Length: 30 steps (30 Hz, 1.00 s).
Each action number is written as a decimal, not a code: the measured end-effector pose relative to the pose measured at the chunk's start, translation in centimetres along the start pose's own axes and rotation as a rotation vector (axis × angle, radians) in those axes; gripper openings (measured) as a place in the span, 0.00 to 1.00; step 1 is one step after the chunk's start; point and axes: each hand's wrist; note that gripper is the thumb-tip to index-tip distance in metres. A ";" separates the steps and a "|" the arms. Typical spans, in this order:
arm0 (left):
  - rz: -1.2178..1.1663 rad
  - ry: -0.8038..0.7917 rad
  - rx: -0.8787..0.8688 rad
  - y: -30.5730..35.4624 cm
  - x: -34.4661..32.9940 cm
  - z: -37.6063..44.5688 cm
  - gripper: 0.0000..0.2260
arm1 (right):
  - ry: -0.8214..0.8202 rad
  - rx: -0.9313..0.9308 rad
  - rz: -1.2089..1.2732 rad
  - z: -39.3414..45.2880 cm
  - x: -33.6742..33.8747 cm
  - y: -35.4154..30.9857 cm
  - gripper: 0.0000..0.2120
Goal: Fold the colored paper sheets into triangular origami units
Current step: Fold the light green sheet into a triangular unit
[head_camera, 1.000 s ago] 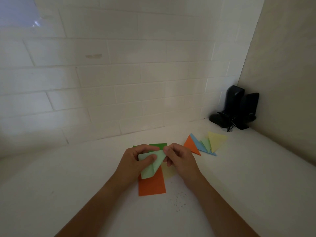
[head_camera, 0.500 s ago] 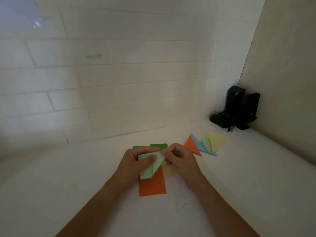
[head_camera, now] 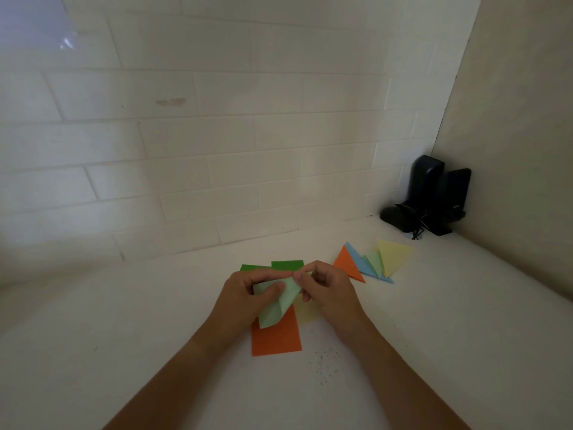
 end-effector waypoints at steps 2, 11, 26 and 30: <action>0.010 0.014 -0.007 -0.1 0.1 0.1 0.10 | -0.001 0.004 0.012 0.0 0.0 -0.1 0.06; -0.136 0.079 -0.004 -0.1 0.2 0.2 0.09 | -0.075 -0.015 -0.001 -0.2 -0.3 -0.8 0.11; 0.009 0.023 0.079 0.2 0.0 0.1 0.03 | -0.071 0.020 -0.089 0.0 -0.4 0.3 0.12; -0.008 0.050 0.086 0.2 0.1 0.0 0.02 | -0.074 0.029 -0.105 0.0 -0.4 0.3 0.11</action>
Point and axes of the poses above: each hand's wrist, its own z-axis towards the middle knuckle, its own x-axis out of the back of the hand, y = z × x
